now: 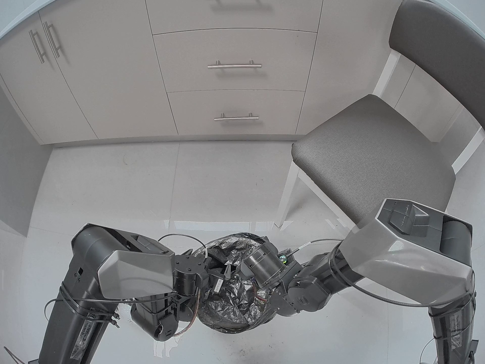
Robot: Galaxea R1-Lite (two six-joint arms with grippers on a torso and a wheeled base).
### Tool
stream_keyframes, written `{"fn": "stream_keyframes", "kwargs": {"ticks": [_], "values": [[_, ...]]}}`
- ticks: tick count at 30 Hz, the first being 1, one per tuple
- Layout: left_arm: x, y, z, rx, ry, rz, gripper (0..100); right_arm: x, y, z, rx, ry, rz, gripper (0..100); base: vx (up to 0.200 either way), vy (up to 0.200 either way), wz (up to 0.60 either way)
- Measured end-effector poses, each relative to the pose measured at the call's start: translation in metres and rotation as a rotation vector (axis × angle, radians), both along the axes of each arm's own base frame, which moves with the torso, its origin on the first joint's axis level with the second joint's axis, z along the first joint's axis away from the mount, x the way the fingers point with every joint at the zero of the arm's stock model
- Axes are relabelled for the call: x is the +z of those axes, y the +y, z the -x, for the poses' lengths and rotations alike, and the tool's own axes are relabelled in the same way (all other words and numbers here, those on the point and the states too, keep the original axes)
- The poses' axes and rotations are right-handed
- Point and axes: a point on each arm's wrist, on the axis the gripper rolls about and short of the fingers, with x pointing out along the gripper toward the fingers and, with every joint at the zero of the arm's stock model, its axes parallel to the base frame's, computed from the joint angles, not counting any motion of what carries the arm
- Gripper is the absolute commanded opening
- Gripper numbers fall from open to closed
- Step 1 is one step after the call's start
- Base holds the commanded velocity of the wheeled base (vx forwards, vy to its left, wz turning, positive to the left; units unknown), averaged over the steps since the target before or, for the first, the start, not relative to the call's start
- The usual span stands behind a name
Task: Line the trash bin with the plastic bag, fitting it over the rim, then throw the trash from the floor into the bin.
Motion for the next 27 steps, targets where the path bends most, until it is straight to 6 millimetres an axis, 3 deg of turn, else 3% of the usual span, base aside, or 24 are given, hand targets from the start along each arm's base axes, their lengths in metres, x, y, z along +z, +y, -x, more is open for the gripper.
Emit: {"fn": "stream_keyframes", "kwargs": {"ticks": [13, 27], "values": [[-0.001, -0.001, 0.001, -0.001, 0.004, 0.003, 100, -0.005, -0.010, 0.002, -0.026, 0.013, 0.014, 100, 0.000, 0.000, 0.00], [-0.003, -0.001, 0.002, -0.004, 0.010, -0.002, 100, -0.011, -0.030, -0.017, -0.090, 0.038, -0.013, 100, 0.000, 0.000, 0.00]]}}
